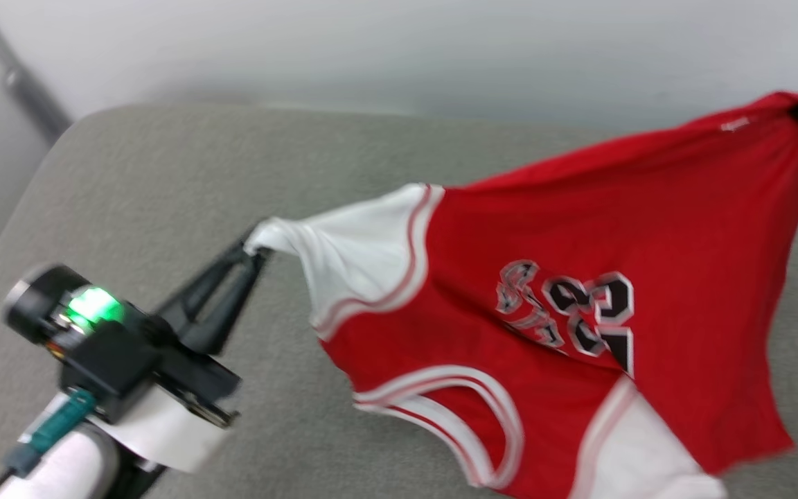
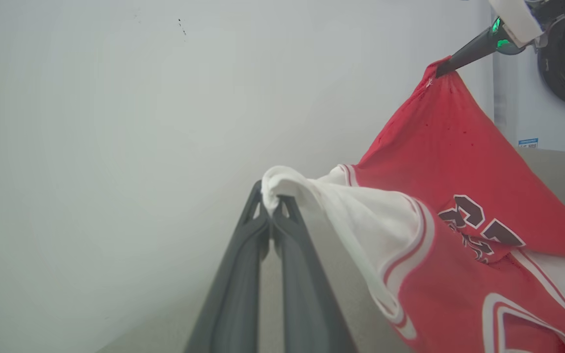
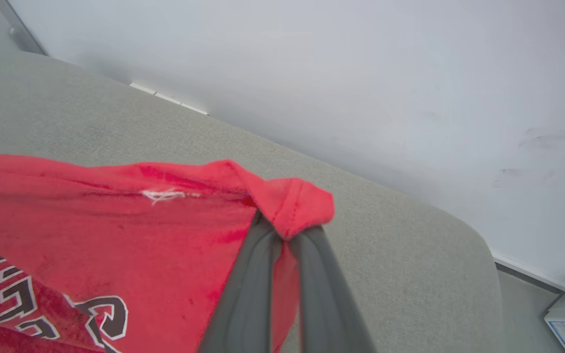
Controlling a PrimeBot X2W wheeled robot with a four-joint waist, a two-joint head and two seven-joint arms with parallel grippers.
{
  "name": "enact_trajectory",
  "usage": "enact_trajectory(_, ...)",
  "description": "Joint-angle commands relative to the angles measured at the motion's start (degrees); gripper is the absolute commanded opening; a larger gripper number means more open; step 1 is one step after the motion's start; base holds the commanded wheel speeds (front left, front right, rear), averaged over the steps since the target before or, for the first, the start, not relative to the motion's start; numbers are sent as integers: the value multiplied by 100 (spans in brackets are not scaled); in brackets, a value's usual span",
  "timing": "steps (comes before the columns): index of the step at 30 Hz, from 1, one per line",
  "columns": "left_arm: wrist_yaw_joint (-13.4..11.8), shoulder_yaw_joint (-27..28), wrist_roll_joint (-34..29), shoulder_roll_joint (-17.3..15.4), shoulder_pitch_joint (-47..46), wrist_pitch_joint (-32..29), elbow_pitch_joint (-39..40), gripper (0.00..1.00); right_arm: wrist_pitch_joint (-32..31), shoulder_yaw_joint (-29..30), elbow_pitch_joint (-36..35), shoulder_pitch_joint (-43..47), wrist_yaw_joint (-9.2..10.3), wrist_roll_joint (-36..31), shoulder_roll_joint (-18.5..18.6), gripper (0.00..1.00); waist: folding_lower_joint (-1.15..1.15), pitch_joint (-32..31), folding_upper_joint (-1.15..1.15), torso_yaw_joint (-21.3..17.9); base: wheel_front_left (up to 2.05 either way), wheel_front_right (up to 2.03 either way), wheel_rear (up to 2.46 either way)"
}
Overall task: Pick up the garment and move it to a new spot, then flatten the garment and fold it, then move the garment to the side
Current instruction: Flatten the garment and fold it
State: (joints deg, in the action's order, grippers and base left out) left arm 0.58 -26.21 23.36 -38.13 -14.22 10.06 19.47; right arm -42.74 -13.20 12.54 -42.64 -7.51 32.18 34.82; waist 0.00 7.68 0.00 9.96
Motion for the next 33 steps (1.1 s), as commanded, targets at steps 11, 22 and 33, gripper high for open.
enact_trajectory(11,-76,1085,478,-631,-1035,-466,354,0,619,82,-927,-488,4,94,-46,0,0,-623,0,-1040,0,0,0)
enact_trajectory(22,34,1545,808,-971,-2346,-1071,186,0,672,441,-1749,-561,4,-48,-435,0,0,-572,0,-1382,0,0,0)
enact_trajectory(33,110,1461,713,-832,-3866,-1351,-220,0,591,975,-2239,-741,4,-326,-711,0,0,181,0,-1407,0,0,0)
